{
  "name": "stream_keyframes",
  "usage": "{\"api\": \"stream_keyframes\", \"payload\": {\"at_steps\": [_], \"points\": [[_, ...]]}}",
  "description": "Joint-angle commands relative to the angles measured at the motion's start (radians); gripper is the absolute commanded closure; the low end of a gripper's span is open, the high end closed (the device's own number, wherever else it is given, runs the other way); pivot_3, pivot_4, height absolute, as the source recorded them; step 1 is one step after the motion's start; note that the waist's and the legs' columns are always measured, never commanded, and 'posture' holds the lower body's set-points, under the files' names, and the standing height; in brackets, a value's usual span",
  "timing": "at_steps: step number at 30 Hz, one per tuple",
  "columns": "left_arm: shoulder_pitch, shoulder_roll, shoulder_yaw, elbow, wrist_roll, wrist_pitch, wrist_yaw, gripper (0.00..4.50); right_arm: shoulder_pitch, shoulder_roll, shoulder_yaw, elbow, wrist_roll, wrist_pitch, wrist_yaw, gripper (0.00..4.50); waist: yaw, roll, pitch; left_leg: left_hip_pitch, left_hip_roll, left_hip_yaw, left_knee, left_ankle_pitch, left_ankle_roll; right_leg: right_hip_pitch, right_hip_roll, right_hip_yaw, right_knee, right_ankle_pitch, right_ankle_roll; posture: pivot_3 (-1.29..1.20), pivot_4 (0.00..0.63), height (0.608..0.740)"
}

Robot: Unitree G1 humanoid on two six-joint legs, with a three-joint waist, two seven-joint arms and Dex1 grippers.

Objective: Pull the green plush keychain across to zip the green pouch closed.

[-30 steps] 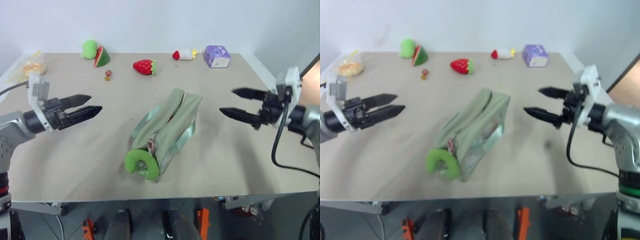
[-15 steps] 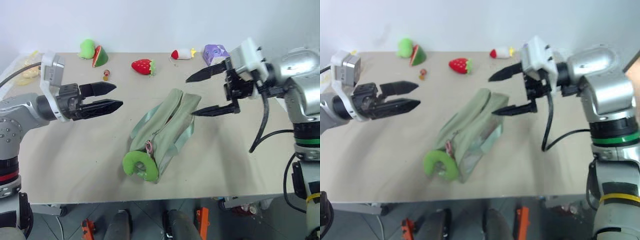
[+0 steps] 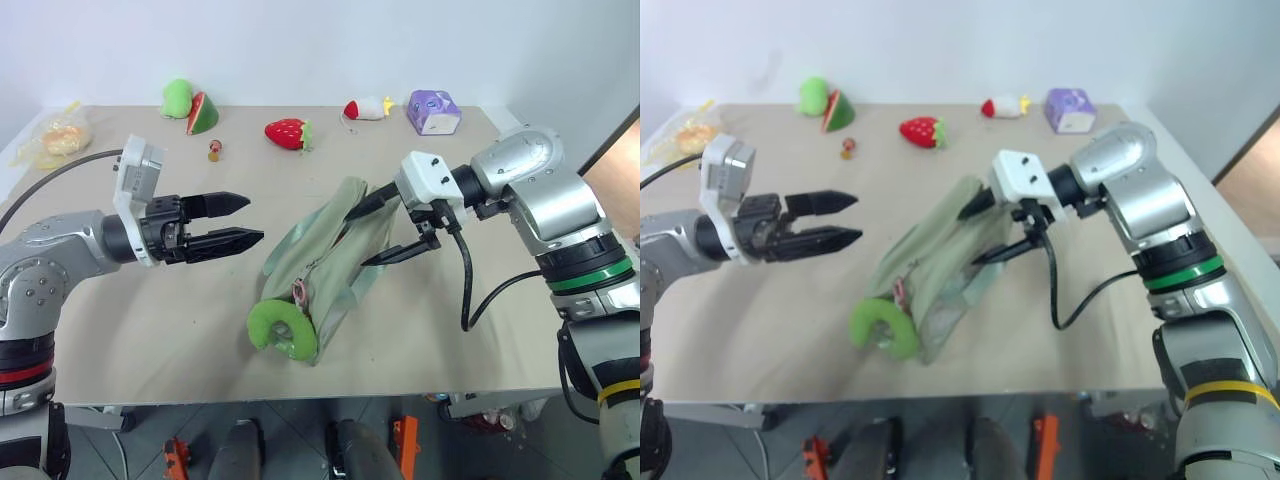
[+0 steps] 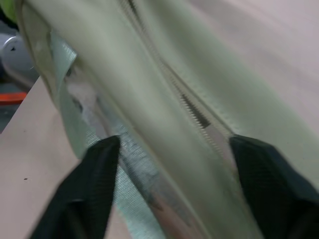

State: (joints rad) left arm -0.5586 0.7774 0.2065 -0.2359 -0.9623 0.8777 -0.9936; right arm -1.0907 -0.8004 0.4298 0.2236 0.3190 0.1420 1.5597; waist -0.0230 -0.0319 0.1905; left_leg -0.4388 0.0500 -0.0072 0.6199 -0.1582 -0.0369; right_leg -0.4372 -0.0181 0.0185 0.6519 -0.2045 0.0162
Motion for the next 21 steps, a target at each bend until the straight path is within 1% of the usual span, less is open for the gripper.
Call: {"api": "stream_keyframes", "payload": {"at_steps": [1, 3, 4, 7, 12, 13, 16, 18, 21], "points": [[0.002, 0.004, 0.003, -0.031, 0.002, -0.023, -0.017, 0.0, -0.015, -0.044, 0.031, -0.012, 0.043, -0.022, 0.055, 2.5, 0.0, 0.0, 0.0, 0.0, 0.0, 0.0, 0.0, 0.0, 0.0, 0.0, 0.0, 0.0, 0.0, 0.0, 0.0, 0.0, 0.15, 0.74], [0.005, 0.003, -0.001, -0.028, 0.008, -0.029, -0.02, 0.0, -0.014, -0.052, 0.046, -0.01, 0.053, -0.019, 0.055, 3.18, 0.0, 0.0, 0.0, 0.0, 0.0, 0.0, 0.0, 0.0, 0.0, 0.0, 0.0, 0.0, 0.0, 0.0, 0.0, 0.0, 0.15, 0.74], [0.005, 0.002, -0.002, -0.027, 0.01, -0.03, -0.02, 0.0, -0.014, -0.055, 0.052, -0.008, 0.057, -0.018, 0.055, 3.69, 0.0, 0.0, 0.0, 0.0, 0.0, 0.0, 0.0, 0.0, 0.0, 0.0, 0.0, 0.0, 0.0, 0.0, 0.0, 0.0, 0.15, 0.74], [0.004, -0.006, -0.005, -0.019, 0.022, -0.037, -0.018, 0.0, -0.002, -0.064, 0.066, 0.004, 0.055, -0.022, 0.055, 4.45, 0.001, 0.0, 0.0, 0.0, 0.0, 0.0, 0.0, 0.0, 0.0, 0.0, 0.0, 0.0, 0.001, 0.0, 0.0, 0.0, 0.15, 0.74], [-0.001, -0.014, 0.011, -0.004, 0.027, -0.049, -0.012, 0.0, 0.016, -0.074, 0.069, 0.021, 0.043, -0.029, 0.055, 4.45, 0.001, 0.0, 0.0, 0.0, 0.0, 0.0, 0.001, 0.0, 0.0, 0.0, 0.0, 0.0, 0.001, 0.0, 0.0, 0.0, 0.15, 0.74], [-0.007, -0.014, 0.024, 0.002, 0.021, -0.05, -0.007, 0.0, 0.019, -0.061, 0.05, 0.034, 0.022, -0.037, 0.054, 4.45, 0.001, 0.0, 0.0, 0.001, 0.0, 0.0, 0.002, 0.0, 0.0, 0.001, 0.0, 0.0, 0.001, 0.0, 0.0, 0.0, 0.15, 0.74], [-0.044, -0.005, 0.097, 0.043, -0.03, -0.036, 0.018, 0.0, -0.018, -0.005, -0.013, 0.117, -0.031, -0.048, -0.044, 4.45, 0.001, 0.0, 0.0, 0.001, 0.0, 0.0, 0.004, 0.0, 0.0, 0.001, 0.0, 0.0, 0.001, 0.001, -0.001, 0.0, 0.15, 0.74], [-0.054, 0.007, 0.118, 0.054, -0.042, -0.029, 0.028, 0.0, -0.046, 0.017, -0.052, 0.149, -0.031, -0.034, -0.053, 4.45, 0.0, 0.0, 0.0, 0.001, 0.001, 0.0, 0.006, 0.001, 0.0, 0.001, 0.001, 0.0, 0.001, 0.002, -0.004, 0.0, 0.15, 0.74], [-0.042, 0.021, 0.143, 0.054, -0.048, -0.026, 0.031, 0.0, -0.086, 0.043, -0.11, 0.175, -0.019, -0.008, -0.066, 4.45, 0.001, 0.0, 0.0, 0.001, 0.001, 0.0, 0.006, 0.003, -0.001, 0.001, 0.001, 0.0, 0.001, 0.004, -0.004, 0.0, 0.15, 0.74]]}}
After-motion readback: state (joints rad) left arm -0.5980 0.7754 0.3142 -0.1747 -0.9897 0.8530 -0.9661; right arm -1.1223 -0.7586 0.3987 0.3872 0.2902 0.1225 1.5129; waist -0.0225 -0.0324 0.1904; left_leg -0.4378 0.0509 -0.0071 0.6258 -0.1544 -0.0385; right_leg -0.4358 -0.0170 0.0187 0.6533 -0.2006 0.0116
